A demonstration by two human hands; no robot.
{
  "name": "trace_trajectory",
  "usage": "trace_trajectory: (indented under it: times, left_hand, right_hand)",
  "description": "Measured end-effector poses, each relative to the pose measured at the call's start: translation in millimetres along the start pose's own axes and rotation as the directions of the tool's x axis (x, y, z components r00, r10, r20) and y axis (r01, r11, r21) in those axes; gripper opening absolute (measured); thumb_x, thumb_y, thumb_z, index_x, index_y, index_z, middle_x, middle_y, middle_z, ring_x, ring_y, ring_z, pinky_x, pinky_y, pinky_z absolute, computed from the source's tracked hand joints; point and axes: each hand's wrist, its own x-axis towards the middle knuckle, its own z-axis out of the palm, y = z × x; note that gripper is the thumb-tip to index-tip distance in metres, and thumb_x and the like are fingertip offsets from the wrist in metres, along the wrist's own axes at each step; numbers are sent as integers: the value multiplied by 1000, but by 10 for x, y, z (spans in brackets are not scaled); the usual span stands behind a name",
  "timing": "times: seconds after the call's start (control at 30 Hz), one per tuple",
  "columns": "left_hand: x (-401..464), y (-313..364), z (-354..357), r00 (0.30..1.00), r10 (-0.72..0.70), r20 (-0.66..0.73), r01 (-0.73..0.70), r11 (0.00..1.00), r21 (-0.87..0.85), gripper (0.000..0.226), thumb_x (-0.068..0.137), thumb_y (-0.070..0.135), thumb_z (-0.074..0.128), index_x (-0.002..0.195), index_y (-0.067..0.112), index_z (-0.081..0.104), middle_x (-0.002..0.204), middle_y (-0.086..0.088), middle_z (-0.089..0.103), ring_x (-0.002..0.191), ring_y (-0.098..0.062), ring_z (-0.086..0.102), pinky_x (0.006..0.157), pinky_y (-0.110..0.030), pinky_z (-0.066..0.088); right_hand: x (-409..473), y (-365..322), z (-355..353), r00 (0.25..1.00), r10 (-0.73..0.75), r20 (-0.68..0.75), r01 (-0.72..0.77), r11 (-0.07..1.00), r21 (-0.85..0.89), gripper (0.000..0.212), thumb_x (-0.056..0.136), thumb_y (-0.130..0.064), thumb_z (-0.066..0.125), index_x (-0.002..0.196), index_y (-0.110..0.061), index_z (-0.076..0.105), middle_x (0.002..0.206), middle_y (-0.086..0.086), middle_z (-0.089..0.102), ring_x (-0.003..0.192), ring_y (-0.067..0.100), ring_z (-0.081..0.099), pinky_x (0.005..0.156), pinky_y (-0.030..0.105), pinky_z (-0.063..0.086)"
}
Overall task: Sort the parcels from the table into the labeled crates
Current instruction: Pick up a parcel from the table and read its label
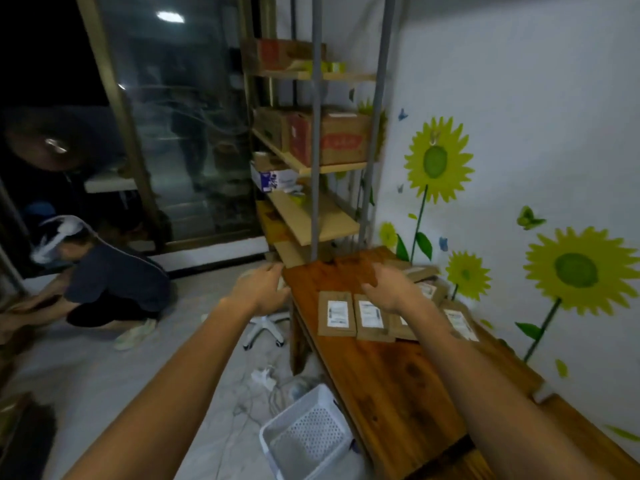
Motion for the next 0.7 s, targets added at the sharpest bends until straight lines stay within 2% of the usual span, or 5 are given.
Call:
trace_trajectory:
  times: [0.07, 0.23, 0.43, 0.57, 0.7]
  left_hand:
    - [478, -96, 176, 999, 13, 39, -12, 999, -31, 56, 101, 40, 48, 151, 18, 34, 155, -11, 37, 137, -30, 43, 111, -43, 38]
    - [1444, -216, 793, 975, 127, 180, -110, 989, -101, 54, 95, 53, 44, 142, 27, 39, 147, -7, 46, 127, -29, 52, 102, -48, 47]
    - [2433, -365, 1624, 941, 117, 317, -79, 988, -131, 42, 98, 45, 48, 129, 18, 45, 134, -14, 53, 116, -34, 57, 95, -47, 50]
    - [3016, -341, 2238, 895, 25, 445, 27, 994, -110, 52, 101, 49, 43, 142, 18, 40, 139, -13, 51, 121, -34, 56, 98, -45, 49]
    - [3458, -162, 2758, 862, 19, 506, 59, 989, -137, 61, 102, 50, 41, 155, 22, 24, 145, -12, 50, 121, -35, 57, 95, -43, 50]
  right_hand:
    - [363, 93, 165, 998, 67, 23, -67, 998, 19, 40, 99, -37, 52, 131, -12, 52, 129, 15, 58, 115, 34, 57, 95, 44, 51]
    - [1062, 333, 621, 971, 207, 124, -205, 978, -27, 46, 101, -35, 53, 139, -10, 47, 141, 16, 51, 127, 34, 51, 105, 43, 45]
    - [2003, 606, 1315, 933, 276, 231, -300, 951, 74, 39, 105, -27, 48, 138, -6, 54, 139, 17, 57, 127, 33, 55, 104, 37, 42]
    - [2707, 953, 2084, 913, 280, 298, -341, 923, 177, 31, 100, -34, 48, 124, -19, 59, 116, 4, 70, 99, 20, 67, 87, 34, 55]
    - [3150, 1153, 2517, 867, 371, 333, -444, 878, 178, 35, 101, -29, 49, 132, -12, 52, 117, 9, 65, 97, 22, 64, 85, 36, 55]
